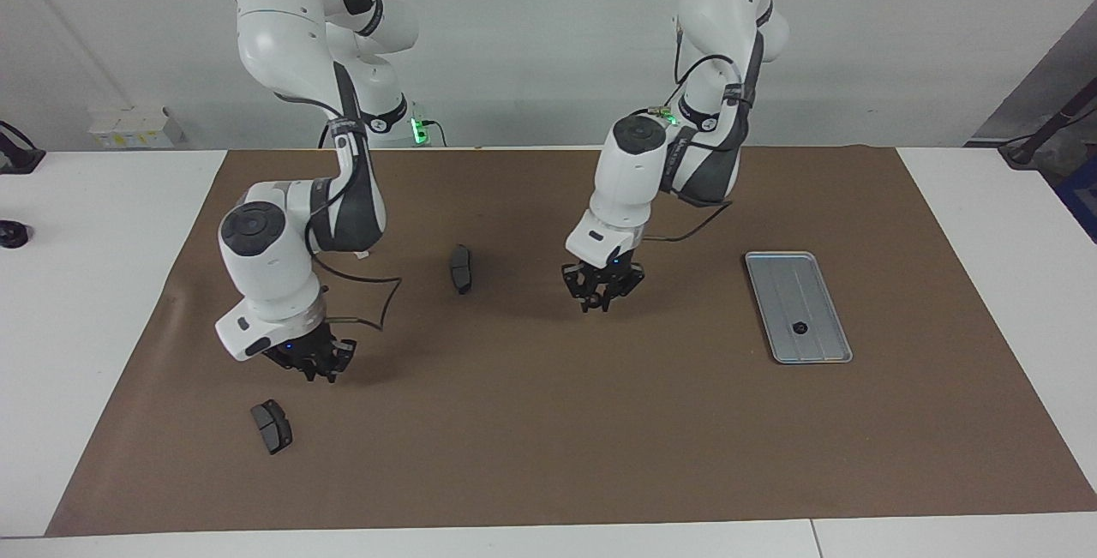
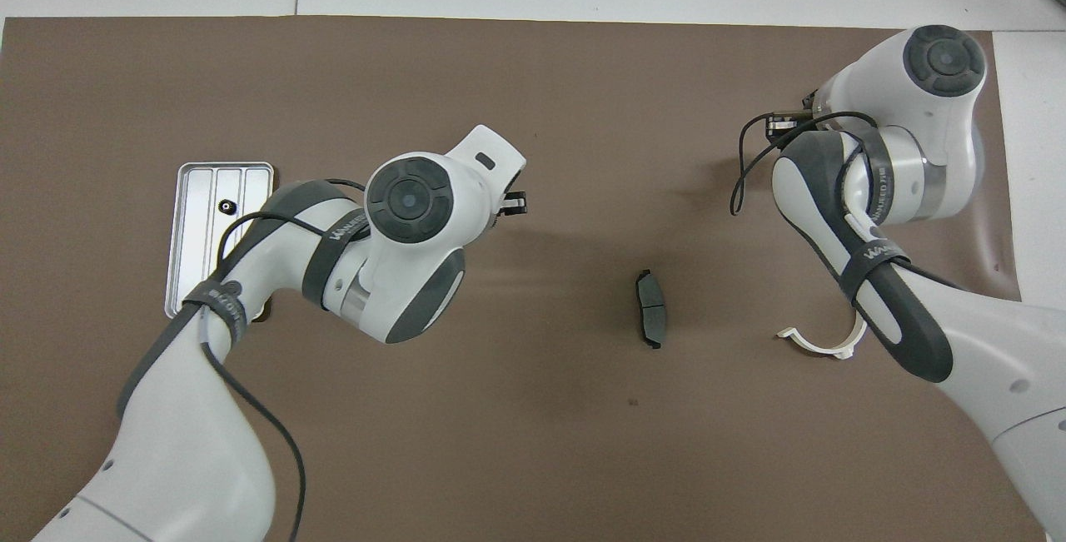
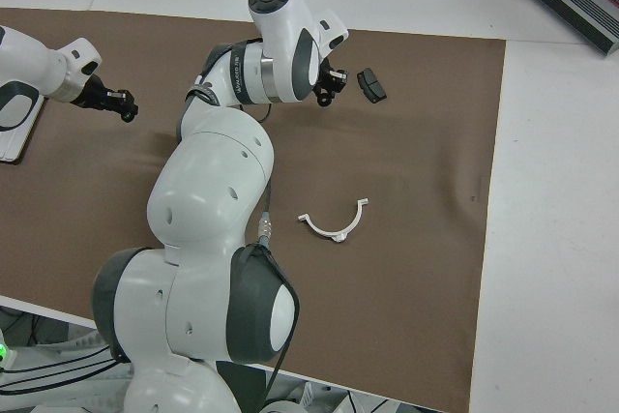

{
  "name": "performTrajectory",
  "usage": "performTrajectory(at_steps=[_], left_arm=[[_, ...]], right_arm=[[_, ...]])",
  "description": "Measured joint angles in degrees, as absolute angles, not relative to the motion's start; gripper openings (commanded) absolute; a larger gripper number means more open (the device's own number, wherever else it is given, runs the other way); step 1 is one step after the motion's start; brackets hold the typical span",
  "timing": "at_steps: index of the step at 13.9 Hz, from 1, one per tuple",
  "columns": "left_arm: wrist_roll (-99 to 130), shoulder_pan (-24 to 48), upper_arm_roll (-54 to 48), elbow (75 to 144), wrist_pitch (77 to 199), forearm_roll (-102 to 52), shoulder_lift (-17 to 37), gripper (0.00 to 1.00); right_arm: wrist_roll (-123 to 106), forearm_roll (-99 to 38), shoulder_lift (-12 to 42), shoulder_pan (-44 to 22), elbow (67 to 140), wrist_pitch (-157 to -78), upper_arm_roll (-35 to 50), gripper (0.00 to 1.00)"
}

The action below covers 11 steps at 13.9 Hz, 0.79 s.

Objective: Place bearing gear from tray to pile

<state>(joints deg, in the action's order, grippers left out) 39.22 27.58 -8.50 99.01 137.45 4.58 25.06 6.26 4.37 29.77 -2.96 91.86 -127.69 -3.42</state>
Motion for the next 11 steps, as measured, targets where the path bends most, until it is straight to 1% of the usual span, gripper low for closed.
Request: performTrajectory(at_steps=[1, 2, 3, 4, 5, 6, 7, 8, 9, 10, 11], left_arm=[[39.81, 28.55, -8.49, 96.55, 138.94, 4.58, 27.75, 0.0], [40.02, 29.04, -8.48, 95.21, 141.07, 4.58, 29.43, 0.0], [40.04, 29.17, -8.48, 94.74, 142.59, 4.58, 30.24, 0.0], [40.04, 29.21, -8.48, 94.88, 143.77, 4.58, 30.54, 0.0], [40.04, 29.26, -8.48, 95.44, 145.36, 4.58, 30.73, 0.0], [40.04, 29.43, -8.47, 96.68, 147.41, 4.58, 30.82, 0.01], [40.05, 29.69, -8.48, 98.02, 149.16, 4.58, 30.87, 0.05], [40.19, 29.87, -8.54, 99.06, 150.23, 4.58, 30.89, 0.08], [40.39, 29.98, -8.57, 99.79, 150.79, 4.58, 30.89, 0.13], [40.47, 30.05, -8.57, 100.37, 151.02, 4.58, 30.88, 0.2], [40.51, 30.07, -8.56, 100.8, 151.12, 4.58, 30.88, 0.53]], right_arm=[[4.56, 4.37, 29.78, -1.51, 92.35, -127.69, -3.39, 0.02], [3.72, 4.37, 29.78, -0.56, 92.77, -127.69, -3.35, 0.05], [3.36, 4.37, 29.79, 0.02, 93.27, -127.69, -3.33, 0.18], [3.09, 4.37, 29.83, 0.36, 93.99, -127.89, -3.3, 0.37], [2.98, 4.37, 29.85, 0.49, 95.01, -128.73, -3.3, 0.63], [2.98, 4.37, 29.87, 0.49, 96.07, -129.66, -3.28, 0.79], [2.98, 4.37, 29.87, 0.47, 96.68, -130.1, -3.22, 0.85], [2.98, 4.37, 29.87, 0.47, 96.92, -130.36, -3.17, 0.88], [2.98, 4.37, 29.86, 0.45, 96.93, -130.46, -3.12, 0.88], [2.98, 4.37, 29.83, 0.38, 96.91, -130.55, -3.03, 0.88], [3.1, 4.37, 29.78, 0.29, 96.77, -130.68, -2.84, 0.88]])
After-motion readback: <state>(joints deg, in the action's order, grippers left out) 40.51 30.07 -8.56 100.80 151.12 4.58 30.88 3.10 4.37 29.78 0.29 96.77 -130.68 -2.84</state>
